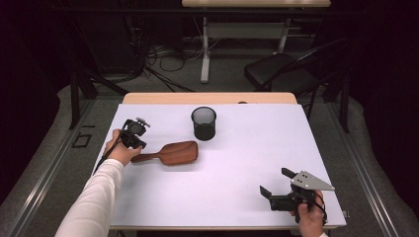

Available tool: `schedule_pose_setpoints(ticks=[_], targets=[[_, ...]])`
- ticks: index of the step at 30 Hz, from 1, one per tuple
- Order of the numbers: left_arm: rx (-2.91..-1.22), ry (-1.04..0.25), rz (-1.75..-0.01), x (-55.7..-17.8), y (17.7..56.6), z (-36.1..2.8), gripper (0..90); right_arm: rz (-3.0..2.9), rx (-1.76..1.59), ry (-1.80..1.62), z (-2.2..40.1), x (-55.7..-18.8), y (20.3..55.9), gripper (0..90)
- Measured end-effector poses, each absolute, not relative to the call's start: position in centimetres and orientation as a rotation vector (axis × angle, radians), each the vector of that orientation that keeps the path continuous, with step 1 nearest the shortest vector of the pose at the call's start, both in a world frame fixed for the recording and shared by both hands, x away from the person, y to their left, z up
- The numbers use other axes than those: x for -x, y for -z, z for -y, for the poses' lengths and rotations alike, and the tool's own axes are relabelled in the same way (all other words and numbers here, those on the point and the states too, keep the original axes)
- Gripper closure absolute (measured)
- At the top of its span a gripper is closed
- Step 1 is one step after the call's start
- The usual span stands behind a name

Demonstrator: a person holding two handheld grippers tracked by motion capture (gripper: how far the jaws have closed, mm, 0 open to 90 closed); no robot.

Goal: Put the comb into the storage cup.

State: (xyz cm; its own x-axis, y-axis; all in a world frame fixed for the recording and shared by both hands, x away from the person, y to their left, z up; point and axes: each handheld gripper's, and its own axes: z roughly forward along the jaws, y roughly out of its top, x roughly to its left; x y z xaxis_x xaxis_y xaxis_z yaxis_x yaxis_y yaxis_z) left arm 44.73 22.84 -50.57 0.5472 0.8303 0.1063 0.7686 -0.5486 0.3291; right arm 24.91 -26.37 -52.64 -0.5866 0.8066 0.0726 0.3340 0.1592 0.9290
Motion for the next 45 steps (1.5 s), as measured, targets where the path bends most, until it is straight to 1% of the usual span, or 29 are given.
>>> schedule_pose_setpoints(ticks=[7, 13, 23, 45], targets=[[-2.51, -0.299, -1.392, -45.0, 51.5, -22.9, 90.0, -1.999, -1.08, -1.423, 26.4, -24.9, 52.7, 0.0], [-2.521, -0.261, -1.392, -45.0, 52.2, -22.8, 90.0, -2.005, -1.08, -1.414, 26.4, -25.0, 52.7, 0.0], [-2.542, -0.231, -1.348, -44.6, 52.3, -22.6, 90.0, -2.011, -1.082, -1.412, 26.5, -24.9, 52.7, 0.0], [-2.607, -0.19, -1.214, -41.5, 52.3, -21.4, 90.0, -2.008, -1.084, -1.416, 26.3, -25.0, 52.7, 0.0]])
